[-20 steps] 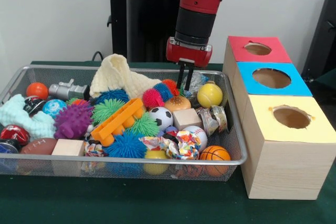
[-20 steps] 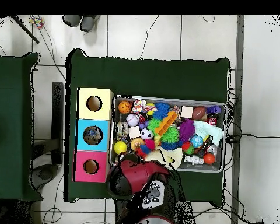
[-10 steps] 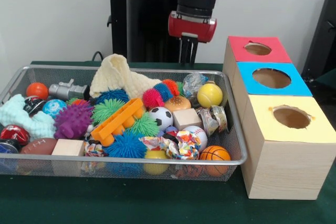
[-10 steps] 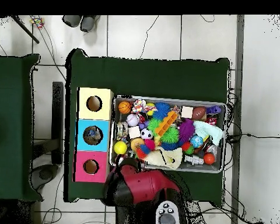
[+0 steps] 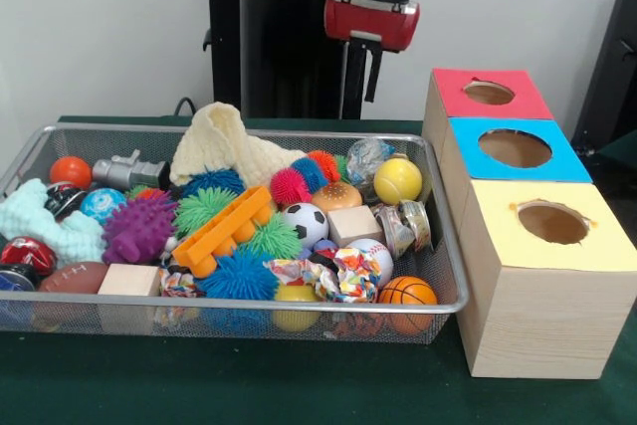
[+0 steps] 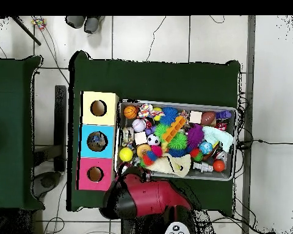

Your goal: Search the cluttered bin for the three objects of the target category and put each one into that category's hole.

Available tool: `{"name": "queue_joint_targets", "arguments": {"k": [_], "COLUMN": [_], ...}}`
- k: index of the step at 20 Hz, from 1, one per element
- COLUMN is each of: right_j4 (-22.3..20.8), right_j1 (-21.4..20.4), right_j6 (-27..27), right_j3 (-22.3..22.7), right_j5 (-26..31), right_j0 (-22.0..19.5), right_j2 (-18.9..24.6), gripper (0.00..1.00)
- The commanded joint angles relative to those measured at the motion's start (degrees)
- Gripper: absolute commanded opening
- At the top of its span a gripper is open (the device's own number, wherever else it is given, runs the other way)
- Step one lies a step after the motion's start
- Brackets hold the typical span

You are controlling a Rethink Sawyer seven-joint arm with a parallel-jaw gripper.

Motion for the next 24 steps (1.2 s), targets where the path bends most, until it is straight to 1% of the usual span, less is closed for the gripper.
{"name": "queue_joint_targets", "arguments": {"k": [1,4,6,8,12,14,17,22,23,24], "right_j4": [2.12,2.01,1.96,1.25,0.90,0.94,1.05,2.17,2.45,2.64], "right_j1": [2.84,2.98,2.85,3.69,7.19,8.08,10.43,16.22,16.76,16.43], "right_j6": [5.06,4.88,5.54,5.36,5.88,6.09,6.94,8.85,8.99,8.71], "right_j3": [0.67,0.81,0.25,-0.20,-1.69,-2.43,-3.69,-6.93,-7.29,-7.44], "right_j5": [2.14,2.40,2.07,1.42,-1.14,-1.46,-3.17,-6.78,-7.09,-6.62], "right_j0": [0.03,0.09,1.08,1.68,2.13,2.72,4.07,7.21,7.66,7.62], "right_j2": [4.13,4.14,2.72,2.13,1.86,1.34,0.16,-2.82,-3.26,-3.27], "gripper": [1.00,1.00,1.00,1.00,1.00,1.00,1.00,1.00,1.00,1.00]}}
